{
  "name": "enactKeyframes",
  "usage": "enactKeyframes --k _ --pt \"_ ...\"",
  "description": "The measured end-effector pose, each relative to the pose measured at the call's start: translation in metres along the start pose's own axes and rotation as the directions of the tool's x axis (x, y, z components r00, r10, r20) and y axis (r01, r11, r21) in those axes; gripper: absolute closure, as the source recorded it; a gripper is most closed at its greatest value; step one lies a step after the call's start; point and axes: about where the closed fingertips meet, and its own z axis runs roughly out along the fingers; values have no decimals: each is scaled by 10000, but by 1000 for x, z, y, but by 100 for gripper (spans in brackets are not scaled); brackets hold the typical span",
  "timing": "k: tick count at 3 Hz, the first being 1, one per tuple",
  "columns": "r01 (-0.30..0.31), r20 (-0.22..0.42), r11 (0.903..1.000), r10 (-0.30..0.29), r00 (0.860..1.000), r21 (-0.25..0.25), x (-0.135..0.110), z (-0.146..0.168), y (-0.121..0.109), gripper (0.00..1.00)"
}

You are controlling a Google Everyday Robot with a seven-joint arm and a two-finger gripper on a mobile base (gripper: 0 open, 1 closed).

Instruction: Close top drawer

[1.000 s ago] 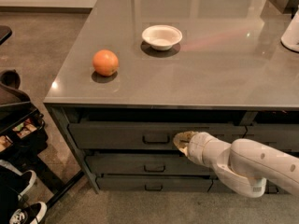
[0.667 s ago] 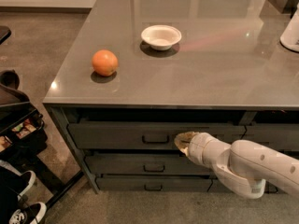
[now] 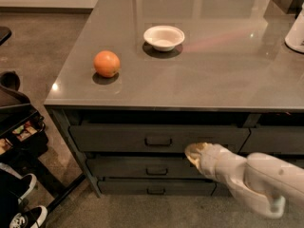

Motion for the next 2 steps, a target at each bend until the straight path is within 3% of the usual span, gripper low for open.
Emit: enactKeyframes --k 1,2 --pt "-1466 -128 9889 1464 9891 -235 20 -56 6 100" --pt "-2038 72 9785 2041 9789 -323 26 -74 2 81"
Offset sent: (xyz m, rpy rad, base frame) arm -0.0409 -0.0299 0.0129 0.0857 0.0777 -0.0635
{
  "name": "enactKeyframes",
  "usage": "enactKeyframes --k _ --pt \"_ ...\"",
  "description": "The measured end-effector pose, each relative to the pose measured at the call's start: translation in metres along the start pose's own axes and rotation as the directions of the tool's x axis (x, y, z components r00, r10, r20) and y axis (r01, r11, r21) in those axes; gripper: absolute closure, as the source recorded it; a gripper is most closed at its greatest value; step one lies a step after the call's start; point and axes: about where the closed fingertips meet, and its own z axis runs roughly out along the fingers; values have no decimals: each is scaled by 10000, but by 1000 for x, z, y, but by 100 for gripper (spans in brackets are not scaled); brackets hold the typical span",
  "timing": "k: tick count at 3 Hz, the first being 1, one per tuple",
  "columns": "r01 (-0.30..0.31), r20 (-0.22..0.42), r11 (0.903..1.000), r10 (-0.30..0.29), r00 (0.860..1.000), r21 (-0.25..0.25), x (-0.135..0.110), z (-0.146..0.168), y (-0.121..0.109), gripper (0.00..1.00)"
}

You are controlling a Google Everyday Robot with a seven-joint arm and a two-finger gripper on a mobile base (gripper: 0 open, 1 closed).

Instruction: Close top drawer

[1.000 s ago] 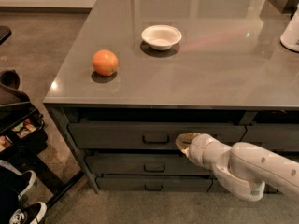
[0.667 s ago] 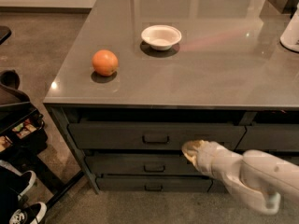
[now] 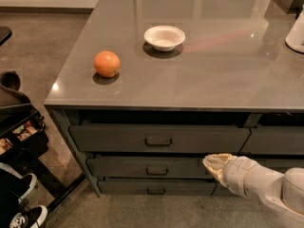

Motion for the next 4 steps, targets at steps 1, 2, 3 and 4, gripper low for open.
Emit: enactKeyframes --k 1,2,3,4 --pt "4 1 10000 -4 10000 -2 0 0 0 58" --pt "5 1 10000 -5 10000 -2 0 0 0 36" --pt "5 2 10000 -5 10000 -2 0 0 0 12" --pt "6 2 10000 -6 10000 -2 0 0 0 0"
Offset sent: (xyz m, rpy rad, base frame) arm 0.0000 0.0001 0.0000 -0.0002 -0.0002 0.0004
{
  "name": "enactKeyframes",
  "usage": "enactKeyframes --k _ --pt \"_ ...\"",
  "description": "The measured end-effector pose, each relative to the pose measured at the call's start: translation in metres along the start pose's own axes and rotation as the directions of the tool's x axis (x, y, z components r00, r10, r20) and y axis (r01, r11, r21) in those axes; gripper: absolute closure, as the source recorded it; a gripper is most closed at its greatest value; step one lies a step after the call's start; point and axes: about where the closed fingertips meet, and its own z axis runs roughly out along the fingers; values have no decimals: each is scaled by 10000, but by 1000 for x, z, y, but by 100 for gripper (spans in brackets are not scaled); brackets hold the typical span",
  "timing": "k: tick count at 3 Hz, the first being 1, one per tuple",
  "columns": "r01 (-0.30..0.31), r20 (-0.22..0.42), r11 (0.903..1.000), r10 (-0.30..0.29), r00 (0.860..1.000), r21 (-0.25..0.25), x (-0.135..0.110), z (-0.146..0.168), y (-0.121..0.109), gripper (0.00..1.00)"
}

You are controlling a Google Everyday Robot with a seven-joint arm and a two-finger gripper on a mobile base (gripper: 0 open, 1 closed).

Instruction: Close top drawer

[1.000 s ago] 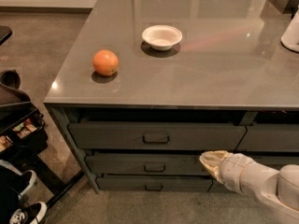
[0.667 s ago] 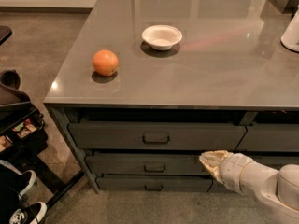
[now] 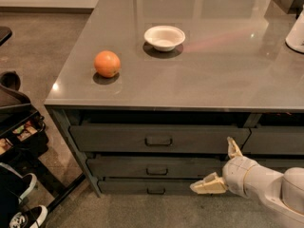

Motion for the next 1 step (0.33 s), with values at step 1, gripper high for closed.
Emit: enactKeyframes --k 1 --pt "0 0 10000 0 10000 0 0 0 0 0"
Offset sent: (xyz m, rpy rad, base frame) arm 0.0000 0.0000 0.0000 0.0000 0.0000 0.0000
